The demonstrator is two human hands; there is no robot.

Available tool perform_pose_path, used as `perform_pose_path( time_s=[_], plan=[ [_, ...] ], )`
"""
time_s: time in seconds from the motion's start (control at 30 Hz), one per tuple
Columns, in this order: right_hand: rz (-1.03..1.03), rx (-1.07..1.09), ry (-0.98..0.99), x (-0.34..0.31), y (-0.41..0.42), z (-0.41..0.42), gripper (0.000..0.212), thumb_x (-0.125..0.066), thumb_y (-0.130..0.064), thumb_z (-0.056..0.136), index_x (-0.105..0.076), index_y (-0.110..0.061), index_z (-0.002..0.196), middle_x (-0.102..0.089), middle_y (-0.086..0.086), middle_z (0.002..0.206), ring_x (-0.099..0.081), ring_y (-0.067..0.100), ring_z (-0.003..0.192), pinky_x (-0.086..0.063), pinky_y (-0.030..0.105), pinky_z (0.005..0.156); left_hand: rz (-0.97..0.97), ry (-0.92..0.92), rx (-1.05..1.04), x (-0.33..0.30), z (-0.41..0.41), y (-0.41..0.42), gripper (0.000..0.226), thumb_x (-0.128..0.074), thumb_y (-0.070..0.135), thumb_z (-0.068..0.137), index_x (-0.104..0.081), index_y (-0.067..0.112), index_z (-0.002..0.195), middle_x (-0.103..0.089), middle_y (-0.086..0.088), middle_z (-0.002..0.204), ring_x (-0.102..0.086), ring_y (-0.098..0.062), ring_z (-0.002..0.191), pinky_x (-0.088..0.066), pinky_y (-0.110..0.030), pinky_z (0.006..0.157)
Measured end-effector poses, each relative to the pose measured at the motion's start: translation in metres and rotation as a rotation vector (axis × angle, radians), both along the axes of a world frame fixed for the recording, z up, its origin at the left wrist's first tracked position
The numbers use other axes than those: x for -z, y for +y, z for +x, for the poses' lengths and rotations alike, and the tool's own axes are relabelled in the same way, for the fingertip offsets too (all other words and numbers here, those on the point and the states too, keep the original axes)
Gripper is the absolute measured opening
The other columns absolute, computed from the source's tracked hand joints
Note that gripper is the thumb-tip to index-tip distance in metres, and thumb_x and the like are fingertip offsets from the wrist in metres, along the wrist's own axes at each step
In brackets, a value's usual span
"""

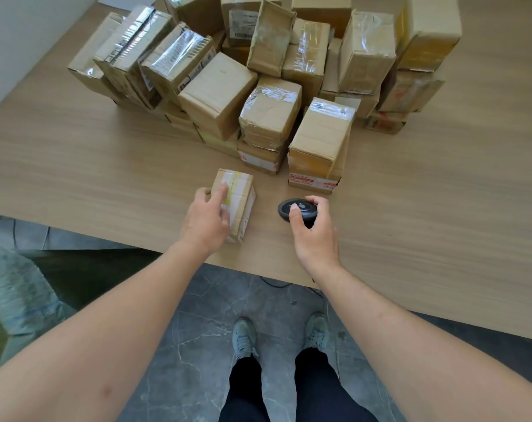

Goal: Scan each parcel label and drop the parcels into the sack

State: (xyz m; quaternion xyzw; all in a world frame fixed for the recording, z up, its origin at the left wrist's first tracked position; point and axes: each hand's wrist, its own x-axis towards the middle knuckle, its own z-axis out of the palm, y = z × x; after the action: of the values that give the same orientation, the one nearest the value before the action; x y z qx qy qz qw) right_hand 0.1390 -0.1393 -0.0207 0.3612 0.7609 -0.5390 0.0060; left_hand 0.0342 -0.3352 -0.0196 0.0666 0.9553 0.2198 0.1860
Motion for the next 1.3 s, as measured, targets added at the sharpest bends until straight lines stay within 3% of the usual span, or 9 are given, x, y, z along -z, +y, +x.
perform_pose_path(
  time_s=[0.17,0.37,0.53,0.63,0.8,0.93,1.07,1.17,1.3],
  plan=[
    [0.009,-0.053,0.009,0.001,-0.01,-0.002,0.033,-0.059,-0.051,0.105,-0.052,-0.038,0.134,-0.067,-0.016,0.106,-0.065,0.019,0.103,-0.052,0.039,0.088,-0.264,-0.028,-0.015,-0.009,0.0,-0.008,0.093,-0.066,0.074,0.084,-0.019,0.051,0.161,-0.032,-0.014,0.141,-0.041,-0.036,0.124,-0.043,-0.047,0.104],
    [0.018,-0.098,0.018,0.004,-0.016,-0.004,0.033,-0.059,-0.054,0.104,-0.052,-0.041,0.133,-0.071,-0.011,0.111,-0.067,0.02,0.103,-0.054,0.041,0.089,-0.137,-0.087,-0.026,-0.006,-0.011,-0.026,0.096,-0.075,0.059,0.085,-0.016,0.054,0.161,-0.043,-0.011,0.129,-0.052,-0.035,0.117,-0.05,-0.043,0.094],
    [-0.007,-0.12,0.052,0.001,-0.018,-0.01,0.031,-0.06,-0.053,0.104,-0.053,-0.043,0.132,-0.072,-0.013,0.109,-0.068,0.015,0.102,-0.057,0.043,0.092,0.167,-0.113,-0.13,-0.001,-0.021,-0.049,0.075,-0.079,0.046,0.09,-0.04,0.051,0.155,-0.052,0.003,0.155,-0.046,-0.022,0.145,-0.04,-0.043,0.119],
    [-0.014,-0.163,0.077,-0.003,-0.02,-0.013,0.029,-0.061,-0.05,0.105,-0.055,-0.041,0.132,-0.072,-0.014,0.109,-0.067,0.011,0.102,-0.056,0.04,0.092,0.26,-0.166,-0.17,0.004,-0.024,-0.056,0.074,-0.08,0.044,0.09,-0.041,0.055,0.153,-0.053,0.009,0.156,-0.047,-0.018,0.145,-0.04,-0.045,0.12],
    [0.002,-0.231,0.109,-0.005,-0.024,-0.017,0.029,-0.062,-0.048,0.105,-0.055,-0.042,0.132,-0.071,-0.017,0.107,-0.067,0.005,0.1,-0.056,0.038,0.09,0.319,-0.269,-0.137,0.01,-0.024,-0.06,0.093,-0.081,0.028,0.081,-0.034,0.054,0.157,-0.062,0.009,0.141,-0.072,-0.006,0.104,-0.057,-0.036,0.1],
    [0.0,-0.284,0.166,-0.008,-0.026,-0.019,0.027,-0.064,-0.045,0.104,-0.057,-0.042,0.13,-0.07,-0.023,0.106,-0.067,0.0,0.1,-0.056,0.034,0.09,0.355,-0.329,-0.094,0.017,-0.028,-0.067,0.103,-0.082,0.042,0.066,-0.03,0.066,0.152,-0.055,0.002,0.143,-0.076,-0.012,0.098,-0.06,-0.039,0.095],
    [0.033,-0.374,0.219,-0.02,-0.03,-0.025,0.03,-0.06,-0.048,0.094,-0.06,-0.043,0.124,-0.072,-0.026,0.102,-0.068,0.002,0.099,-0.054,0.025,0.084,0.355,-0.339,-0.055,0.017,-0.034,-0.073,0.097,-0.087,0.036,0.073,-0.033,0.075,0.144,-0.052,0.002,0.147,-0.076,-0.019,0.102,-0.058,-0.043,0.1],
    [0.129,-0.469,0.197,-0.027,-0.032,-0.029,0.037,-0.052,-0.059,0.089,-0.057,-0.047,0.123,-0.074,-0.021,0.101,-0.07,0.009,0.094,-0.058,0.039,0.083,0.342,-0.317,-0.031,0.014,-0.036,-0.072,0.095,-0.088,0.021,0.082,-0.037,0.063,0.151,-0.052,0.007,0.151,-0.07,-0.026,0.115,-0.056,-0.041,0.104],
    [0.198,-0.509,0.177,-0.033,-0.032,-0.03,0.042,-0.047,-0.064,0.084,-0.055,-0.051,0.124,-0.073,-0.024,0.097,-0.07,0.013,0.09,-0.059,0.043,0.083,0.346,-0.339,-0.033,0.018,-0.038,-0.076,0.097,-0.091,0.031,0.077,-0.035,0.067,0.148,-0.045,0.006,0.156,-0.063,-0.013,0.124,-0.049,-0.04,0.112]
  ],
)
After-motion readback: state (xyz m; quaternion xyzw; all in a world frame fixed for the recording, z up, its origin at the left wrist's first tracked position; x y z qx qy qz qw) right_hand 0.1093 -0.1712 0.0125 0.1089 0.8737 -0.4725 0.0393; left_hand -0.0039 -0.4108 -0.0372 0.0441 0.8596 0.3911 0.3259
